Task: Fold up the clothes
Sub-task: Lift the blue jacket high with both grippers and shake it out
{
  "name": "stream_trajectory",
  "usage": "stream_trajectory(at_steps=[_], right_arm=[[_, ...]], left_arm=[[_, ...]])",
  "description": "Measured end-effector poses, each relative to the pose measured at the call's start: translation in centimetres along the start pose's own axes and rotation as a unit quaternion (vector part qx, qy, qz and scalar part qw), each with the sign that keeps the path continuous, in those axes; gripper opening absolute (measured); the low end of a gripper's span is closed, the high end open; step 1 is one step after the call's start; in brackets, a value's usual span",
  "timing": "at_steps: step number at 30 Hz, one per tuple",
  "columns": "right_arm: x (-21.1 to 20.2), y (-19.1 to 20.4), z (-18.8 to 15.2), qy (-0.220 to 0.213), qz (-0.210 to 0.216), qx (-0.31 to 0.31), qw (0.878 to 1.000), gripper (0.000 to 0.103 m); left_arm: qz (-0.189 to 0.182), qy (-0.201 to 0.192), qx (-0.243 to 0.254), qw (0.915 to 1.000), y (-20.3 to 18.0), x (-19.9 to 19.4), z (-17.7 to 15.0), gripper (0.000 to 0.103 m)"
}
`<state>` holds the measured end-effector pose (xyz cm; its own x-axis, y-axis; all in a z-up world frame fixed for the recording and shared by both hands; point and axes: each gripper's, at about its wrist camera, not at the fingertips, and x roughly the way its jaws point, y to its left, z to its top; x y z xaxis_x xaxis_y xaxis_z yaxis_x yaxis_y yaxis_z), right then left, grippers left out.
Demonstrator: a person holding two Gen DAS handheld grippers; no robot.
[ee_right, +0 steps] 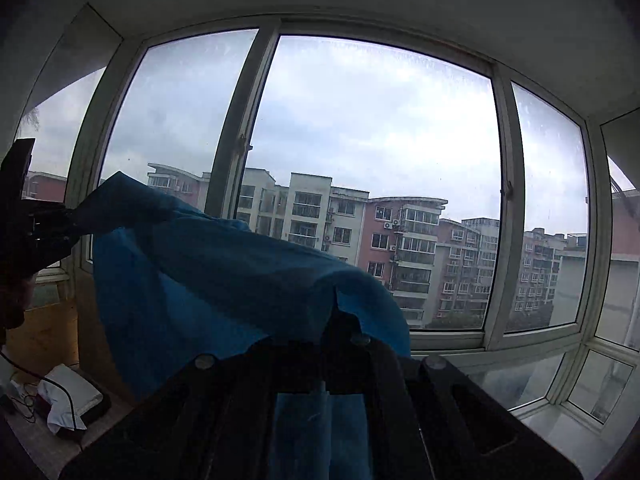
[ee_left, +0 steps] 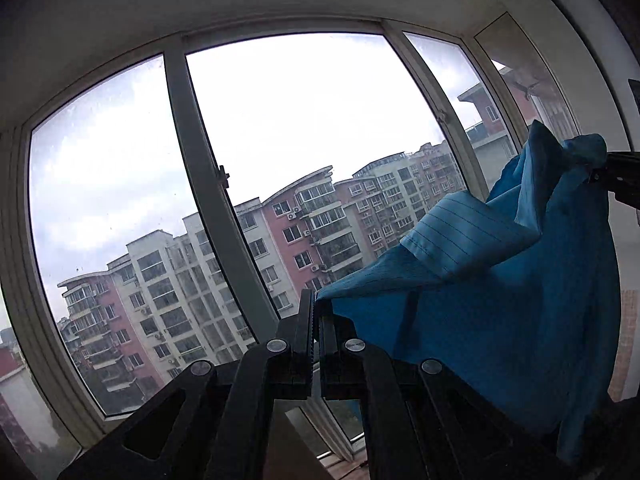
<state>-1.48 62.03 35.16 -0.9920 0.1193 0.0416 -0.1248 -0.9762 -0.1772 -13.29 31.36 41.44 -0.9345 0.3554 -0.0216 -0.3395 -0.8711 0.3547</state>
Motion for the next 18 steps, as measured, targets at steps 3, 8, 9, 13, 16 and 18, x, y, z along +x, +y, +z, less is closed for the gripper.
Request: stream_trajectory(at_steps=[3,8,9,13,16,18], right_arm=[[-2.4,4.1,3.2,-0.016,0.018,-0.018,1.000,0.001],[-4.1,10.6,4.1,-0.015,0.043,-0.033,0.998,0.002],[-3.5,11.6,3.3,-0.003,0.053,-0.026,0.998,0.002],[-0.9,15.8,0.0,0.046,0.092,0.002,0.995,0.002],[1.0,18.9,-2.4,0.082,0.122,0.023,0.989,0.002],[4.0,21.6,-7.4,0.140,0.135,0.037,0.980,0.002]], left_arm=[[0.028,-0.008,0.003,0.9996,4.3,-4.0,-0.5,0.001],[0.047,-0.008,0.012,0.9988,10.0,-9.9,-2.3,0.001],[0.052,-0.002,0.020,0.9985,10.9,-10.7,-2.9,0.001],[0.046,0.044,0.030,0.9975,14.3,-11.0,-7.1,0.001],[0.023,0.122,0.022,0.9920,15.7,-7.7,-14.0,0.001],[0.005,0.187,0.015,0.9822,16.1,-4.3,-20.9,0.001]])
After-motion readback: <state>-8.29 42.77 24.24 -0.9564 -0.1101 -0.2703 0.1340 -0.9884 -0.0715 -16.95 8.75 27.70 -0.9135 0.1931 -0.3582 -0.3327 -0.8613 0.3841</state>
